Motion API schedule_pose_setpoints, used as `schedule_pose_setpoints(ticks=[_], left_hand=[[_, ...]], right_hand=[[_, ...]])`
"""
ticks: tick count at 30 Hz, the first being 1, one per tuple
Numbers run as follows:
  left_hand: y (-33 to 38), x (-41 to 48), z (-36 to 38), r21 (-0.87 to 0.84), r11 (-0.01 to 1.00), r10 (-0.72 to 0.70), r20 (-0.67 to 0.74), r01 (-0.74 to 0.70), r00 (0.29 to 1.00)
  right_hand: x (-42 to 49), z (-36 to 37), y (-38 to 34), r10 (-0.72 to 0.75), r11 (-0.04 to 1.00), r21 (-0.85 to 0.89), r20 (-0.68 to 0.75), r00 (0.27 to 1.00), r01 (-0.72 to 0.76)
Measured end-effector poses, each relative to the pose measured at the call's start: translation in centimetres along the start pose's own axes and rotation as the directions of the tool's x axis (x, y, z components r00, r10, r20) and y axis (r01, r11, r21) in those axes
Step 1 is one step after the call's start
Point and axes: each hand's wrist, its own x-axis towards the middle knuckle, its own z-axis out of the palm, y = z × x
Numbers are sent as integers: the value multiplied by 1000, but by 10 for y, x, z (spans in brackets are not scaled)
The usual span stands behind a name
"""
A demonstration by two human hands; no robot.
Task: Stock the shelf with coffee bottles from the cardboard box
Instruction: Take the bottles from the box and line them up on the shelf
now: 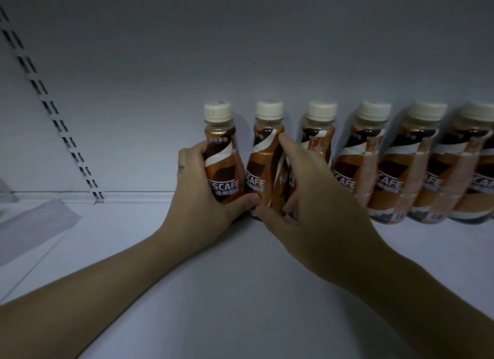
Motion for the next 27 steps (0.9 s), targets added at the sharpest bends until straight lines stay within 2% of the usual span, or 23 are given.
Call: schedule_pose_setpoints(ticks=[6, 11, 15, 20, 27], left_hand=[[0, -2, -1, -22, 999, 38, 18, -38, 999], [1, -3, -7, 20, 999, 29, 62, -31, 998], [5, -7, -16, -17, 1000, -17, 101, 19, 995], [8, -8, -23, -46, 997, -61, 78, 64, 995], [11, -6, -26, -40, 994, -95, 79, 98, 992]], right_hand=[[22, 1, -19, 131, 991, -4, -87, 988, -132], [56, -10, -33, 262, 943, -178, -124, 957, -281], [56, -9, -34, 287, 951, -63, -178, 941, -302], [54, -11, -33, 270, 960, 90, -55, 961, -264], [55, -5, -25, 244, 965, 102, -31, 969, -240]])
